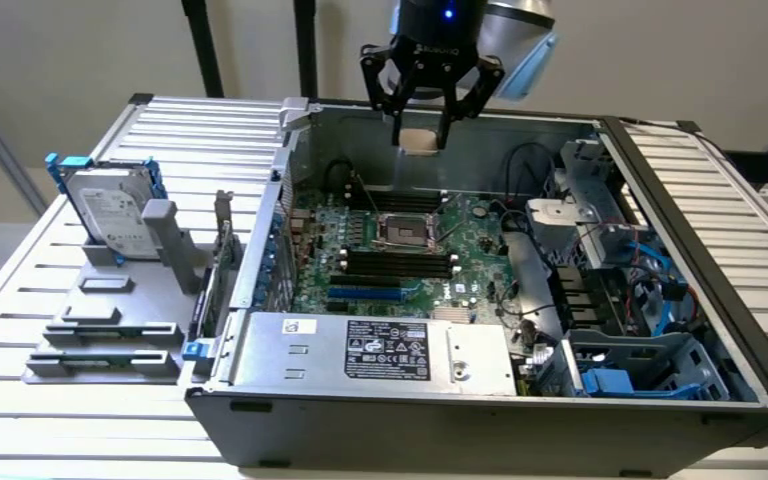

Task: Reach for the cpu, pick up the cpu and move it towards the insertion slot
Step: 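Pick up the cpu and move it towards the insertion slot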

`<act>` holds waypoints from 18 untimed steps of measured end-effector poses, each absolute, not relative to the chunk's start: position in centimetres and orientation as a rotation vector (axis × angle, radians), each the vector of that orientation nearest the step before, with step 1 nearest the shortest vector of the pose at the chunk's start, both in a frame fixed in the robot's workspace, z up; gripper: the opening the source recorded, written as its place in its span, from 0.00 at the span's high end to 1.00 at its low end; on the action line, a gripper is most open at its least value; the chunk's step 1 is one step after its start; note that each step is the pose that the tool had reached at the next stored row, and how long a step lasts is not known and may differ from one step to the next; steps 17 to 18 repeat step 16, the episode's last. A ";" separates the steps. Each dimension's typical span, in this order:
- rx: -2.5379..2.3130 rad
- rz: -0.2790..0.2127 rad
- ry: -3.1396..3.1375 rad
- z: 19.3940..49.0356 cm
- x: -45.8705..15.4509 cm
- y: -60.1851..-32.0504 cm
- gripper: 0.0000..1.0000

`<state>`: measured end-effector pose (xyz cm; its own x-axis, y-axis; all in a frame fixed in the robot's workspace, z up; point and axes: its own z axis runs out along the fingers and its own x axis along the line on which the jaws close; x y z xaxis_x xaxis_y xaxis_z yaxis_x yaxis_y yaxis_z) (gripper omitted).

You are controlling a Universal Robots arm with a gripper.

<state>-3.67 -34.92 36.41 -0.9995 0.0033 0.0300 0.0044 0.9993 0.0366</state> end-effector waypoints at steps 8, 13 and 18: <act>-0.010 -0.057 -3.111 36.1 -3.3 -33.8 0.45; -0.012 -0.057 -3.111 36.1 -3.3 -33.8 0.45; -0.012 -0.057 -3.111 36.1 -3.3 -33.8 0.45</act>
